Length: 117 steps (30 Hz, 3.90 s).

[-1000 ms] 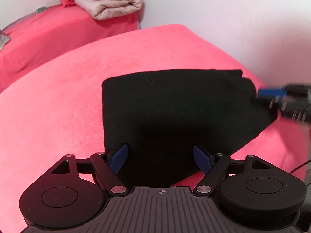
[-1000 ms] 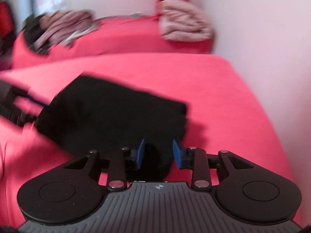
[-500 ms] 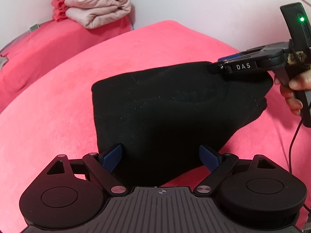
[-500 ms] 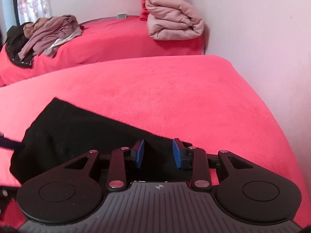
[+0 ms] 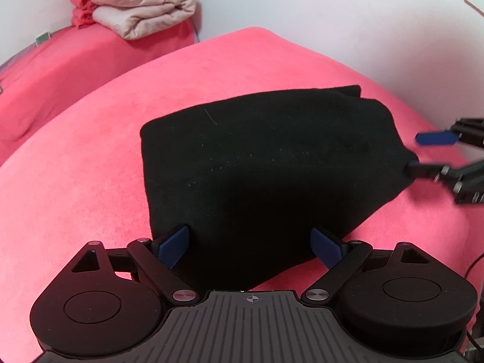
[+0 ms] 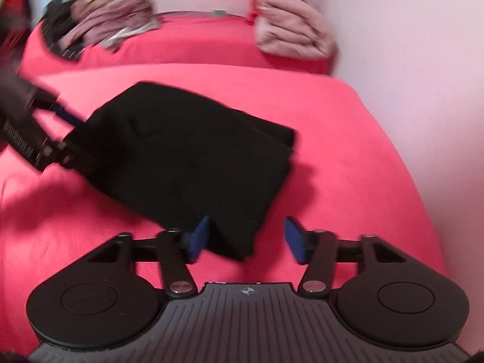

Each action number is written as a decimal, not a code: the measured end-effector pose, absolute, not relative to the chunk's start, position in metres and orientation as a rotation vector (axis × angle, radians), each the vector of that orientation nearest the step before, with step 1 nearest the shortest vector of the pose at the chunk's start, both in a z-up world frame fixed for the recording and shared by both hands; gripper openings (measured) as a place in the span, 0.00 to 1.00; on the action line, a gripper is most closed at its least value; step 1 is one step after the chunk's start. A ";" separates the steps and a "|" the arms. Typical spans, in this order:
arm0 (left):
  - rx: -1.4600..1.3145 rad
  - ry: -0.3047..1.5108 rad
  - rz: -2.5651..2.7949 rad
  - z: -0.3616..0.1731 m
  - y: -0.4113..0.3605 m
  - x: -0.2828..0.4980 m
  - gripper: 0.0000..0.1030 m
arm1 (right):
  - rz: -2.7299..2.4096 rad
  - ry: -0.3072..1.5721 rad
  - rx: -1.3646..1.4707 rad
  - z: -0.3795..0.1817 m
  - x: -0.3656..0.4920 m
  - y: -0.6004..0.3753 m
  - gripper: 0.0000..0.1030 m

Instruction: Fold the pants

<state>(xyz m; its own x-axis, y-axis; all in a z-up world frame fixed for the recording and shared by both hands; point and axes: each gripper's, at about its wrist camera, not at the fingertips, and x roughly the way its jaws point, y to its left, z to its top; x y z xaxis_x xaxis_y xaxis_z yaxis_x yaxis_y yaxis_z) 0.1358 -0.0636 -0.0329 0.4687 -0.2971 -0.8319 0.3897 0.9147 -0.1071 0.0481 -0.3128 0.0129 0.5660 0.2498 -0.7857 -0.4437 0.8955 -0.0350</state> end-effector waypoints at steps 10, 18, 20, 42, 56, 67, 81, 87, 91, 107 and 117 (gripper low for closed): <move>0.128 1.074 -0.383 -0.025 -0.060 0.130 1.00 | 0.368 0.852 -0.355 0.013 0.046 -0.274 0.67; 0.072 1.152 -0.230 -0.009 -0.046 0.128 1.00 | 0.262 0.879 -0.193 0.033 0.043 -0.299 0.69; 0.081 1.149 -0.201 -0.006 -0.045 0.128 1.00 | 0.269 0.877 -0.179 0.036 0.042 -0.297 0.70; -0.228 1.147 -0.138 0.003 0.017 0.169 1.00 | 0.300 0.984 0.165 0.022 0.086 -0.321 0.89; -0.421 1.231 -0.291 -0.053 0.024 0.202 1.00 | 0.344 1.103 0.367 -0.030 0.128 -0.319 0.91; -0.408 1.248 -0.352 -0.066 0.010 0.216 1.00 | 0.399 1.071 0.351 -0.039 0.136 -0.312 0.96; -0.293 1.173 -0.258 -0.010 -0.010 0.189 1.00 | 0.447 1.028 0.462 0.001 0.135 -0.304 0.44; -0.280 1.086 -0.170 0.049 -0.007 0.149 0.99 | 0.568 0.967 0.449 0.048 0.131 -0.297 0.44; -0.279 1.046 -0.161 0.079 -0.009 0.104 0.99 | 0.607 0.944 0.420 0.082 0.105 -0.298 0.44; -0.299 1.042 -0.168 0.041 -0.018 -0.036 1.00 | 0.623 0.994 0.311 0.061 -0.001 -0.301 0.47; -0.375 1.111 -0.053 -0.003 0.023 -0.043 1.00 | 0.281 0.974 0.244 0.033 -0.009 -0.321 0.83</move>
<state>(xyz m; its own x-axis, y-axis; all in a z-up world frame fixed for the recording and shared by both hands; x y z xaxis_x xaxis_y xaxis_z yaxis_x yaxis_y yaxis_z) -0.0434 0.0227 -0.0028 0.4493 -0.2269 -0.8641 -0.1436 0.9363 -0.3205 -0.0092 -0.3210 0.0334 0.5308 0.3415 -0.7756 -0.1246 0.9367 0.3271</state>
